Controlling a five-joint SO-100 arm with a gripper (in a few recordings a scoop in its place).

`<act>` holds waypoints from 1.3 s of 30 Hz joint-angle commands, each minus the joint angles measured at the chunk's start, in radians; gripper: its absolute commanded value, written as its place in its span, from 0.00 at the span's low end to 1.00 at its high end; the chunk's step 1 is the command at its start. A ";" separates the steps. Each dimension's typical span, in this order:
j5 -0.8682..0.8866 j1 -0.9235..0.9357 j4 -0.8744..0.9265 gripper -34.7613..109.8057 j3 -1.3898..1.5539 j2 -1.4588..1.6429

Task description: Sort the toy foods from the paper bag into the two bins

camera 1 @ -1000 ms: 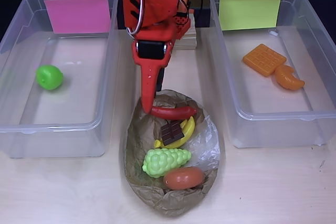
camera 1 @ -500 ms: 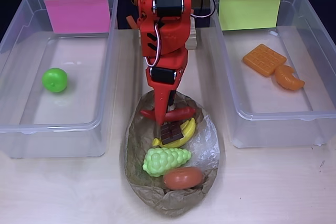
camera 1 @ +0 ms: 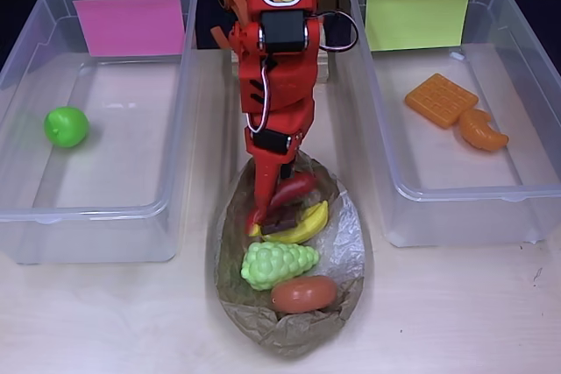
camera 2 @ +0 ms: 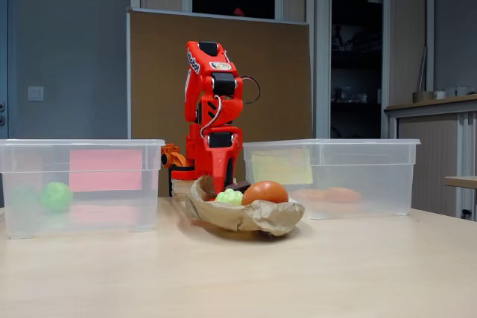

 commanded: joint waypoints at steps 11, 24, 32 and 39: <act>-0.103 -0.028 -0.049 0.38 -0.163 -0.155; -0.137 -0.020 0.152 0.33 -0.276 -0.060; -0.169 -0.021 0.330 0.34 -0.403 -0.002; -0.210 -0.003 0.517 0.35 -0.618 0.069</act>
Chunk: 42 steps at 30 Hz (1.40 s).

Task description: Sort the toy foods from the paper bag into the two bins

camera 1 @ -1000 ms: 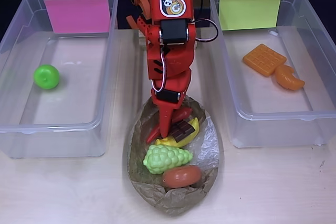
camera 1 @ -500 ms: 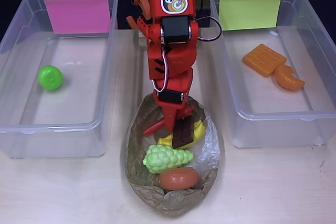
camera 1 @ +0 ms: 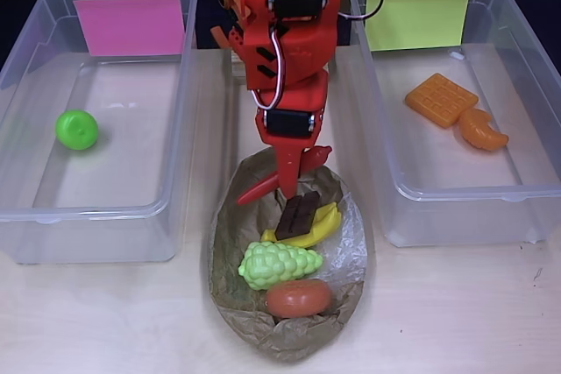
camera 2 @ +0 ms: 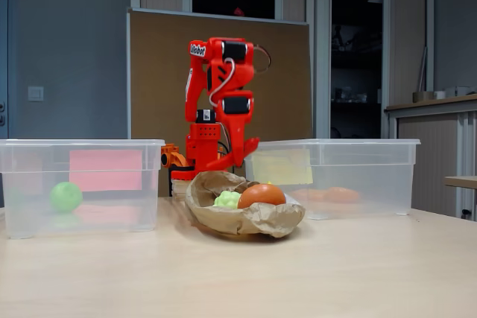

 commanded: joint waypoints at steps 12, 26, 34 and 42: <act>-0.067 0.364 0.092 0.36 -0.008 0.414; -0.097 0.830 0.023 0.42 0.356 0.614; -0.124 0.798 -0.009 0.41 0.416 0.696; -0.179 0.538 -0.008 0.40 0.232 0.692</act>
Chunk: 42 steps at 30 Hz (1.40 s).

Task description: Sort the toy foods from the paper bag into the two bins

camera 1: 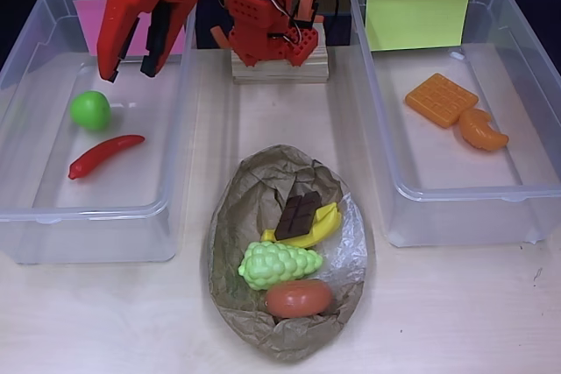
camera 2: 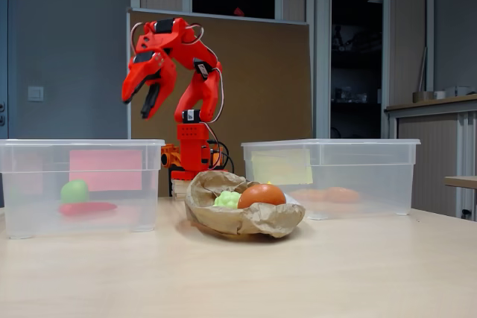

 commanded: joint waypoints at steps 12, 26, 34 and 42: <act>-0.023 -0.426 -0.150 0.41 -0.209 -0.469; -0.123 -0.554 -0.298 0.46 -0.380 -0.937; -0.118 -0.561 -0.308 0.46 -0.456 -1.071; -0.135 -0.549 -0.299 0.43 -0.561 -1.184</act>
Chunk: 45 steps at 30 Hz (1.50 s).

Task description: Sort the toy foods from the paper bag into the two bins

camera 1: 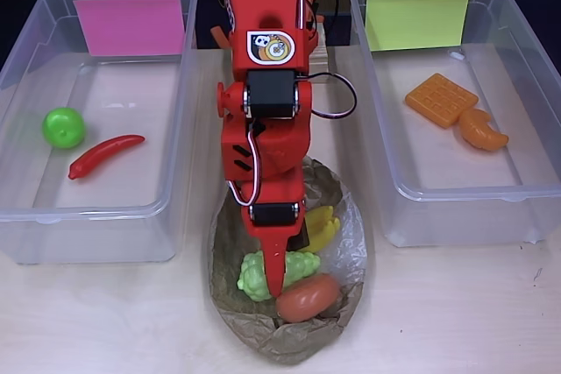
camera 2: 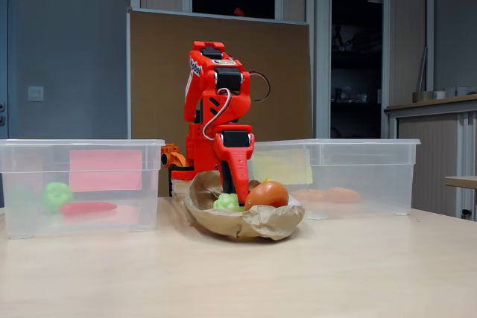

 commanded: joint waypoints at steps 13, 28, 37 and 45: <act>0.012 -0.011 0.117 0.36 -0.086 0.092; 0.034 -0.003 0.385 0.37 -0.138 0.437; 0.124 0.210 0.347 0.38 0.063 0.834; 0.178 0.526 0.383 0.39 0.330 1.129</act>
